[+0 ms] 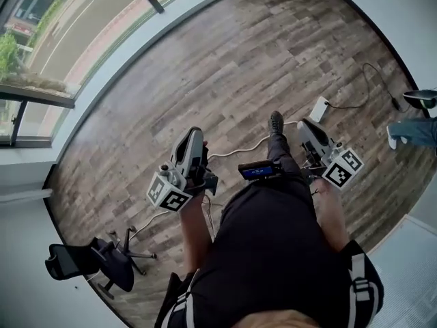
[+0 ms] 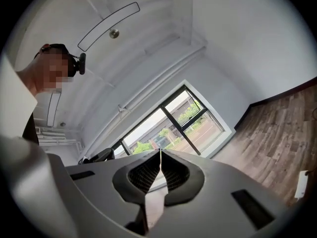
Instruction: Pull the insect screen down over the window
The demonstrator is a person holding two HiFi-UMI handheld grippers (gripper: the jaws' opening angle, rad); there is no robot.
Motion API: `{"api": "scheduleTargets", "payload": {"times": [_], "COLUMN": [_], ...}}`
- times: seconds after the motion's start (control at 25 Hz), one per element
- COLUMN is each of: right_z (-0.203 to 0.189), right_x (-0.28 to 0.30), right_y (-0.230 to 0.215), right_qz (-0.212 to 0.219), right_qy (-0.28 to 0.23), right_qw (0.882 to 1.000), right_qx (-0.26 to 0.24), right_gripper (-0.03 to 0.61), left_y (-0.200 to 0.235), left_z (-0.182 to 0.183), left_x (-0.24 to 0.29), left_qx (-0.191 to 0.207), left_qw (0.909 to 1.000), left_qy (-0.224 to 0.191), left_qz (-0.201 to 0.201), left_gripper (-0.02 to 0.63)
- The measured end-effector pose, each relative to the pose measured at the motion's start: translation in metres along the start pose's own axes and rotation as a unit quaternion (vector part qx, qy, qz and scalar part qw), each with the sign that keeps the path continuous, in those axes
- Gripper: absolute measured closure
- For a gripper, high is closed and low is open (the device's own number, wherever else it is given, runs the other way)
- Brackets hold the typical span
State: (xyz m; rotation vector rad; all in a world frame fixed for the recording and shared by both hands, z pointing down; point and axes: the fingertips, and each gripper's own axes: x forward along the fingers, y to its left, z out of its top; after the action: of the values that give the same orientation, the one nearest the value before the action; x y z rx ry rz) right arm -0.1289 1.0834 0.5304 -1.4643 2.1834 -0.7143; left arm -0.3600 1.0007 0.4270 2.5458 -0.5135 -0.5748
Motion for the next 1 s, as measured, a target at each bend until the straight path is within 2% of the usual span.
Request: {"api": "scheduleTargets", "payload": {"times": [0.2, 0.32, 0.4, 0.52, 0.6, 0.72, 0.84, 0.88, 1.0], "right_z": [0.001, 0.016, 0.05, 0.115, 0.151, 0.201, 0.232, 0.237, 0.24], "right_x": [0.108, 0.181, 0.224, 0.27, 0.292, 0.313, 0.32, 0.323, 0.327], "right_y": [-0.083, -0.142, -0.18, -0.224, -0.257, -0.293, -0.321, -0.328, -0.347], "right_qz": [0.044, 0.064, 0.07, 0.088, 0.082, 0.071, 0.058, 0.055, 0.048], "right_qy": [0.024, 0.047, 0.068, 0.078, 0.073, 0.04, 0.008, 0.002, 0.004], "right_qw": [0.999, 0.996, 0.995, 0.993, 0.993, 0.994, 0.995, 0.996, 0.997], "right_qx": [0.008, 0.035, 0.032, -0.025, -0.052, -0.072, -0.078, -0.073, -0.065], "right_gripper": [0.571, 0.571, 0.571, 0.571, 0.571, 0.571, 0.571, 0.571, 0.571], "left_y": [0.087, 0.152, 0.183, 0.201, 0.214, 0.233, 0.254, 0.261, 0.281], "left_z": [0.011, 0.012, 0.012, 0.021, 0.028, 0.035, 0.039, 0.039, 0.034], "left_x": [0.043, 0.11, 0.174, 0.261, 0.3, 0.335, 0.36, 0.37, 0.409], "left_qx": [0.044, 0.047, 0.033, 0.049, 0.051, 0.038, 0.041, 0.04, 0.031], "left_qw": [0.9968, 0.9922, 0.9906, 0.989, 0.9887, 0.9879, 0.9863, 0.9868, 0.9907], "left_qy": [-0.019, -0.002, 0.014, 0.029, 0.025, 0.02, 0.018, 0.019, 0.029], "left_qz": [0.063, 0.115, 0.132, 0.136, 0.139, 0.149, 0.159, 0.156, 0.129], "left_gripper": [0.609, 0.609, 0.609, 0.609, 0.608, 0.607, 0.606, 0.596, 0.471]}}
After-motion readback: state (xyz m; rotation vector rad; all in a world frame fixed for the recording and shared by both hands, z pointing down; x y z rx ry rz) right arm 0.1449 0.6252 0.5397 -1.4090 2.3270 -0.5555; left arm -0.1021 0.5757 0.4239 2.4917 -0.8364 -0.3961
